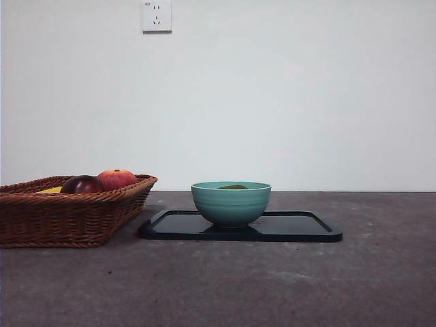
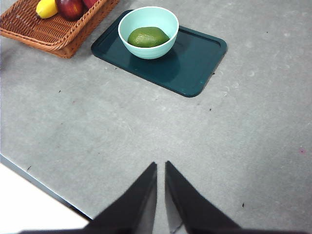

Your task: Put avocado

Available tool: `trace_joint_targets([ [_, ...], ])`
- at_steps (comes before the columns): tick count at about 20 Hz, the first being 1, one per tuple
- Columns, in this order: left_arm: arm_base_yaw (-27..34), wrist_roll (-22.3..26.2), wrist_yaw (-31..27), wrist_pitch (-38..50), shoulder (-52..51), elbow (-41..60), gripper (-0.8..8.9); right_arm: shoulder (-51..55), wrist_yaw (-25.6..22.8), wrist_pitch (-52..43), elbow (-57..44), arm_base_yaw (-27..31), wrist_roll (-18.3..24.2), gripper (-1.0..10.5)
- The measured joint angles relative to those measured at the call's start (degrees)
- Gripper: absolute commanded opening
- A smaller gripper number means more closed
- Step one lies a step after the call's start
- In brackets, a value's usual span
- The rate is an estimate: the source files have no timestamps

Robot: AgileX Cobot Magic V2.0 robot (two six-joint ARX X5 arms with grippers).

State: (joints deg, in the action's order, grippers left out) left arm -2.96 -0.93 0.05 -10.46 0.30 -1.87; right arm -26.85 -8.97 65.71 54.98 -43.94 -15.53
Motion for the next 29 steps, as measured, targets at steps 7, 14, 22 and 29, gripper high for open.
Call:
trace_joint_targets([
  [7,0.00,0.00,0.00,-0.02,0.00,0.00,0.19,1.20,-0.61,-0.31,0.00,4.96,0.87,0.2],
  [14,0.00,0.00,0.00,-0.02,0.00,0.00,0.19,15.78,-4.96,-31.78,-18.69,28.81,6.01,0.2],
  [22,0.00,0.00,0.00,-0.02,0.00,0.00,0.19,24.92,8.20,-56.37,-44.50,43.91,12.11,0.2],
  [29,0.00,0.00,0.00,0.00,0.00,0.00,0.19,26.40,13.33,-61.13,-53.22,46.36,13.90,0.2],
])
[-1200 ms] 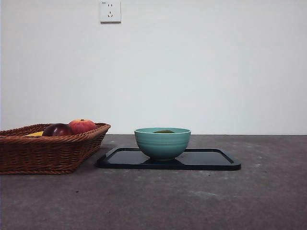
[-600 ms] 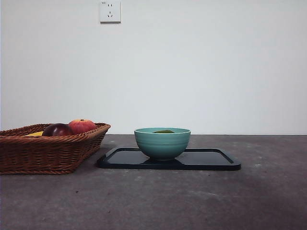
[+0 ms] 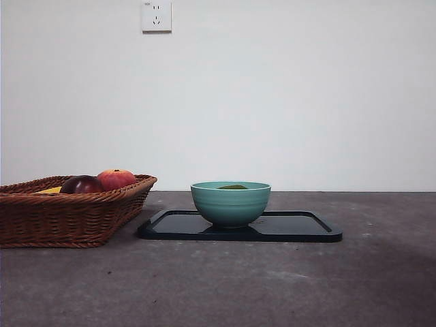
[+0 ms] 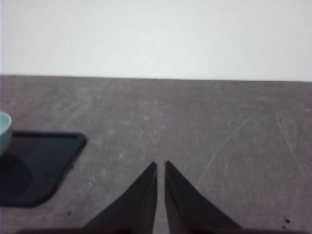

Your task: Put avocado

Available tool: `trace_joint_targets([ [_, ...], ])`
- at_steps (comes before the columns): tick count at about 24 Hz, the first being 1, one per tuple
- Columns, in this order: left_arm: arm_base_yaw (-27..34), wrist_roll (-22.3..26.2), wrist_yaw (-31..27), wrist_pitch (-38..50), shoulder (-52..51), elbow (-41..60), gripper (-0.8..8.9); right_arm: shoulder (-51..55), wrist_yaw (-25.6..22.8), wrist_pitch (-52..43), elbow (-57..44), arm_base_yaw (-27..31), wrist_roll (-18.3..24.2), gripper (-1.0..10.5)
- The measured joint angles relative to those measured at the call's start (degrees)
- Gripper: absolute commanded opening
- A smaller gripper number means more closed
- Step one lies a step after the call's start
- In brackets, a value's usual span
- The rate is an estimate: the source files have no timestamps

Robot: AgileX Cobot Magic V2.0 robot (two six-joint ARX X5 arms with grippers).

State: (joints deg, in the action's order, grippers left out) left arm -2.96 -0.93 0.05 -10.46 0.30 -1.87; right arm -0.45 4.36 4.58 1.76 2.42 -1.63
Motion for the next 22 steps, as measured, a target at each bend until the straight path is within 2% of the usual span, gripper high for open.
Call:
trace_joint_targets([
  [4,0.00,0.00,0.00,-0.02,0.00,0.00,0.19,0.07,-0.22,0.76,-0.85,0.57,0.48,0.2],
  [10,0.00,0.00,0.00,-0.02,0.00,0.00,0.19,0.04,-4.63,5.16,-0.83,0.66,1.49,0.2],
  [22,0.00,0.00,0.00,-0.02,0.00,0.00,0.19,0.09,-4.35,4.94,-0.85,0.66,1.66,0.2],
])
